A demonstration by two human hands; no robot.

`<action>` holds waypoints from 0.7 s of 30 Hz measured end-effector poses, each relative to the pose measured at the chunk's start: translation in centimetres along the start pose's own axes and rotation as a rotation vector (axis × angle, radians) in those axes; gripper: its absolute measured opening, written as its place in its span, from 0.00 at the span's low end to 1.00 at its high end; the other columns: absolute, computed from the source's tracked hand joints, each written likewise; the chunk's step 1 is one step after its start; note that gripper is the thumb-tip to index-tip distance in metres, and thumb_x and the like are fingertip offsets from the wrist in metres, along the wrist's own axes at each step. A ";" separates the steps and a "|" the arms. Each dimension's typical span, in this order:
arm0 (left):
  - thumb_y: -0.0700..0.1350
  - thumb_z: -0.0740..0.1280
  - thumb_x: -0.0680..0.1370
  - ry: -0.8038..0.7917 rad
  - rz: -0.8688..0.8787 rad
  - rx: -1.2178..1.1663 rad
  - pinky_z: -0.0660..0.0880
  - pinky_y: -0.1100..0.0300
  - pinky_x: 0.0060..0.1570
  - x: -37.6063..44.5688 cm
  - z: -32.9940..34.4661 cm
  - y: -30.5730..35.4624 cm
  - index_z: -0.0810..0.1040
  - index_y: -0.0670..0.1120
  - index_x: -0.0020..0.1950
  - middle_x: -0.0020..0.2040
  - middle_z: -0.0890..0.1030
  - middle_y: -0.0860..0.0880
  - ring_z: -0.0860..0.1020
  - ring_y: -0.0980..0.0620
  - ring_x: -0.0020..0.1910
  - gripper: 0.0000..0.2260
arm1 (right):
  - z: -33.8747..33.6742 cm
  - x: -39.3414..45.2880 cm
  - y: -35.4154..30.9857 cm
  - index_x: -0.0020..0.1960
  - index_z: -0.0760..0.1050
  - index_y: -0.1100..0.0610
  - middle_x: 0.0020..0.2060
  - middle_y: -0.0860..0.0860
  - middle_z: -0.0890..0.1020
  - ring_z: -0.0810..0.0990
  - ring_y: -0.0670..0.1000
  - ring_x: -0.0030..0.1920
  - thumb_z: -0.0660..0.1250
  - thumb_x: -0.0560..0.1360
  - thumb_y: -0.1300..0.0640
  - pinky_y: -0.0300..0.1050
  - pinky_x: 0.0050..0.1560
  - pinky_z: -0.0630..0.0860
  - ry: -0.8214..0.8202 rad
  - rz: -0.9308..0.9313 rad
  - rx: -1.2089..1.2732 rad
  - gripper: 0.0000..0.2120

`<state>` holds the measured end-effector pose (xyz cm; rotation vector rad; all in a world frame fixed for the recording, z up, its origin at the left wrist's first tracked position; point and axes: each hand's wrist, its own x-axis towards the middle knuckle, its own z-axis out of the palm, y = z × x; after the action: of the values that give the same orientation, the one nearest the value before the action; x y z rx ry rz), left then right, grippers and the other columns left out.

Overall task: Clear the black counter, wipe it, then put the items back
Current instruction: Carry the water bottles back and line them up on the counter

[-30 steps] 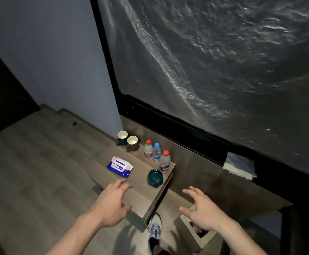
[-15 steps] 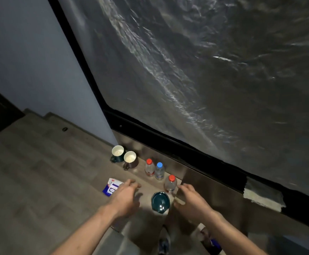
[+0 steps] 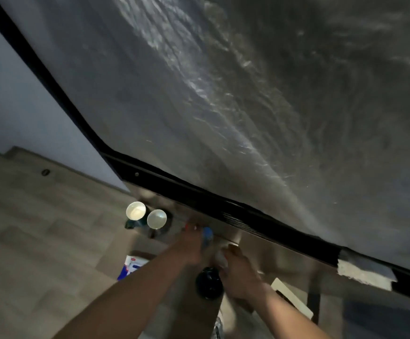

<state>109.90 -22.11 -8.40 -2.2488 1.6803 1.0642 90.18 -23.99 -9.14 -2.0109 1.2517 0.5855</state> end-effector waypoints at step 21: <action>0.43 0.75 0.73 0.410 0.049 -0.473 0.75 0.61 0.51 -11.2 0.5 -6.6 0.78 0.62 0.46 0.57 0.74 0.59 0.78 0.58 0.50 0.13 | -1.4 -7.8 -3.5 0.45 0.81 0.45 0.51 0.38 0.73 0.78 0.41 0.49 0.67 0.76 0.67 0.36 0.52 0.73 0.524 -0.020 0.333 0.16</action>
<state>114.10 -10.66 -3.92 -2.9048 1.7793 1.1740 90.02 -19.39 -1.82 -1.9431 1.5064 -0.1758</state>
